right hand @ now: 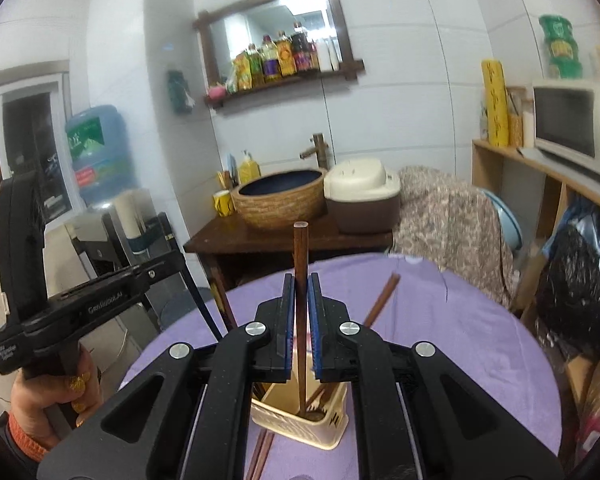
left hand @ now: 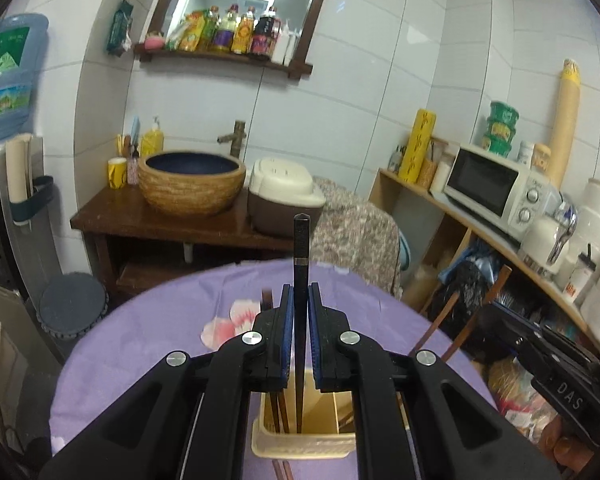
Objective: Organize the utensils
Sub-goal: 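Lower both chopsticks into the holder and open both grippers, then move both open tools back down toward the remaining spoons and chopstick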
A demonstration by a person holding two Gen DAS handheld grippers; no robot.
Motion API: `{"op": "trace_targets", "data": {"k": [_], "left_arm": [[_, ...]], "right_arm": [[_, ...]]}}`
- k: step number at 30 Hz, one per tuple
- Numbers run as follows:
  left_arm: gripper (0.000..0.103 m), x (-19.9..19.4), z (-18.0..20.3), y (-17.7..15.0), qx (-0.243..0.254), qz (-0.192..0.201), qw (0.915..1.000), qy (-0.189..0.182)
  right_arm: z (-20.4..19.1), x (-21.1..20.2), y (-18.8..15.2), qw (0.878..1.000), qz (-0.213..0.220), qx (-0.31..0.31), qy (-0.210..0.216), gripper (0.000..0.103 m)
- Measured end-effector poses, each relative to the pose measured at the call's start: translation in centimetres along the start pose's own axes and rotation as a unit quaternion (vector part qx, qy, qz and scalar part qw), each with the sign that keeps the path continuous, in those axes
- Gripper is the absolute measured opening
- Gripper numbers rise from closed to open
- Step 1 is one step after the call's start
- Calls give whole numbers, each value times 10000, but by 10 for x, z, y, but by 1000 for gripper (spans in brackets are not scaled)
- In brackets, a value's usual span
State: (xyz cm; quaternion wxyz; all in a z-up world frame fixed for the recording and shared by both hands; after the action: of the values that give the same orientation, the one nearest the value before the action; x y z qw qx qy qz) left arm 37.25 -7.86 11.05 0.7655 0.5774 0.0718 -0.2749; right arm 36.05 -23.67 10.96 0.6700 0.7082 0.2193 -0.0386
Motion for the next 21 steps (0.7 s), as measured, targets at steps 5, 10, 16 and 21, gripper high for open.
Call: {"op": "trace_targets", "data": {"k": [5,10,16,21], "left_arm": [[9,17,-10,-25,-9,-250,9997,58],[9,27,-17,-35,-92,-406,9991,89],[10,22,-20,-39,-153,-347,9993,50],[56,4,-20,-48,-91,-194,9997,105]], "right_arm": [[6,14,-26,9998,-168,82,-38,7],[15,17,-33,9995,-221,238,-60,7],[20,17,-40,9993,-188,330,-47,9],[19,5,-50,9994,-28,178,-295,57]]}}
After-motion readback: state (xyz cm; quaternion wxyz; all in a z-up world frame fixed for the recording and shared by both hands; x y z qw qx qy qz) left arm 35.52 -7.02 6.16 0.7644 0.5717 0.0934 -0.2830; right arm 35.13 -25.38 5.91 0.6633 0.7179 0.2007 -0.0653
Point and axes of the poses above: each gripper's, at about its wrist camera, not at the fingertips, and x roughly the way its jaws point, z to its right, y to its top, the point moved 6 cm from there along x, roughly the way its jaws point, and after that the axes turned 7 degrees about -x, right-handed, at the moved point
